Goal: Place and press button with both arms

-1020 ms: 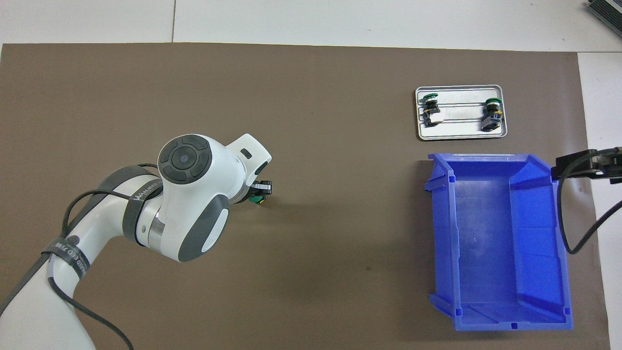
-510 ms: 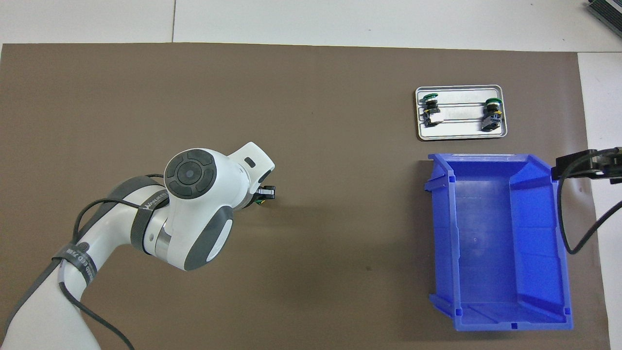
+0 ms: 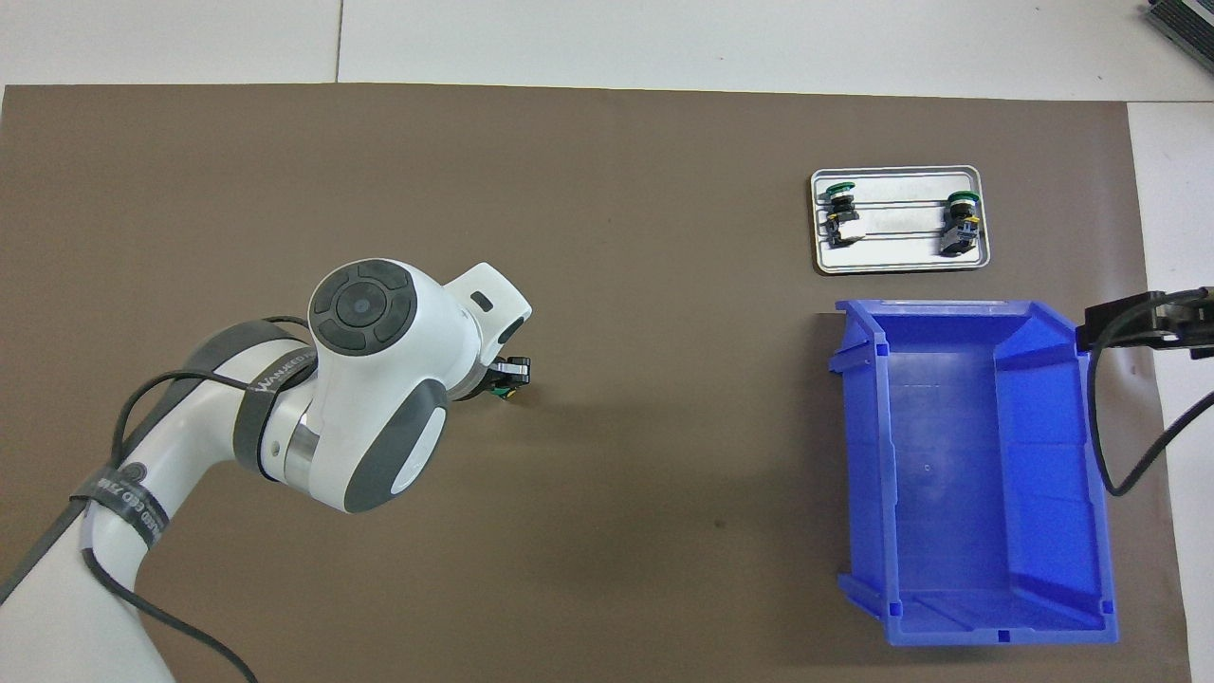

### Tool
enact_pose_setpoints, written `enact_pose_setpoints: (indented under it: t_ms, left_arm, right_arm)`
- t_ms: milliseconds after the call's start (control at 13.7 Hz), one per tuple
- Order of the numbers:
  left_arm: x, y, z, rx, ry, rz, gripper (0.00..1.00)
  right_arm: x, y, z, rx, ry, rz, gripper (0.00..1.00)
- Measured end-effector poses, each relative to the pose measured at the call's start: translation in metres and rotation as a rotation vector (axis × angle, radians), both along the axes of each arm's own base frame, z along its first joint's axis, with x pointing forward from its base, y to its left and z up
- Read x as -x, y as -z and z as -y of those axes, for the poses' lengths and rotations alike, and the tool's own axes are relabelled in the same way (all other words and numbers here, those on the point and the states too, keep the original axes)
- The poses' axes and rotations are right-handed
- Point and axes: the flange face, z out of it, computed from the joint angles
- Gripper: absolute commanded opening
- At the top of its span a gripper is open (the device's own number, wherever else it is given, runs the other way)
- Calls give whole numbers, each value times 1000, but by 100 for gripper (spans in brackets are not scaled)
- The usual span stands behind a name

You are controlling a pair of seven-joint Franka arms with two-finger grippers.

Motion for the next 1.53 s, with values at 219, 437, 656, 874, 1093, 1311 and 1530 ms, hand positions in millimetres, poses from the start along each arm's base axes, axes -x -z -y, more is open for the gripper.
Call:
enact_pose_setpoints:
  t_ms: [219, 437, 656, 874, 1093, 1311, 1530]
  left_arm:
    - [-23, -47, -26, -10, -44, -15, 11]
    - [-49, -94, -80, -20, -57, -16, 32]
    - [-62, -132, -151, -18, -77, 8, 61]
    - [-53, -161, -207, -60, -62, 12, 99]
    - [-40, -186, -233, -74, -83, 28, 100]
    - [-30, -194, -232, -82, -79, 9, 100]
    - [-29, -192, -230, -84, -76, -1, 100]
  right_arm:
    - [0, 0, 0, 0, 0, 0, 100]
    - [0, 0, 0, 0, 0, 0, 100]
    - [0, 0, 0, 0, 0, 0, 100]
    - [0, 0, 2, 0, 3, 0, 100]
    - [-2, -1, -5, -21, -19, 15, 100]
    - [-11, 10, -97, -64, -116, 71, 100]
    - [-2, 42, -215, -87, -178, 92, 100]
